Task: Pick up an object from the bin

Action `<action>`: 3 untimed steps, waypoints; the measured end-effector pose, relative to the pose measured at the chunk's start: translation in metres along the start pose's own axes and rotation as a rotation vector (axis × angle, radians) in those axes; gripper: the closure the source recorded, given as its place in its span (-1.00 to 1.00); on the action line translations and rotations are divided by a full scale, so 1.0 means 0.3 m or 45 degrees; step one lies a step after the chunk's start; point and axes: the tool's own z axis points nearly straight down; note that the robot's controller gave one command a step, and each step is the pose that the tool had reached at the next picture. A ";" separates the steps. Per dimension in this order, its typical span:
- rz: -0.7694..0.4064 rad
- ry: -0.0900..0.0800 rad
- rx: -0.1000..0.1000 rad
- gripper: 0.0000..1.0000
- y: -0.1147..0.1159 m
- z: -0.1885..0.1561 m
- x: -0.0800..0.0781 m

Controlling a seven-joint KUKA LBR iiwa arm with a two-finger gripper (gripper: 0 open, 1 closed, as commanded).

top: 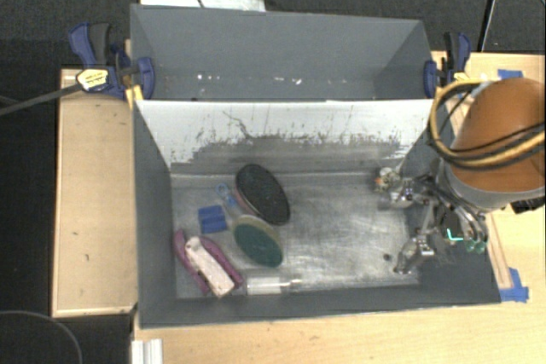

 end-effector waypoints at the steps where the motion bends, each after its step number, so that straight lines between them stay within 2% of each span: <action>1: -0.023 -0.003 -0.004 -1.00 0.210 0.188 -0.042; 2: 0.040 -0.006 -0.005 -1.00 0.442 0.211 -0.027; 3: 0.145 -0.013 -0.003 -1.00 0.659 0.272 -0.219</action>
Offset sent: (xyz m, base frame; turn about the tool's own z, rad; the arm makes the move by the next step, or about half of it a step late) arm 0.0128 0.0583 -0.0535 -0.0110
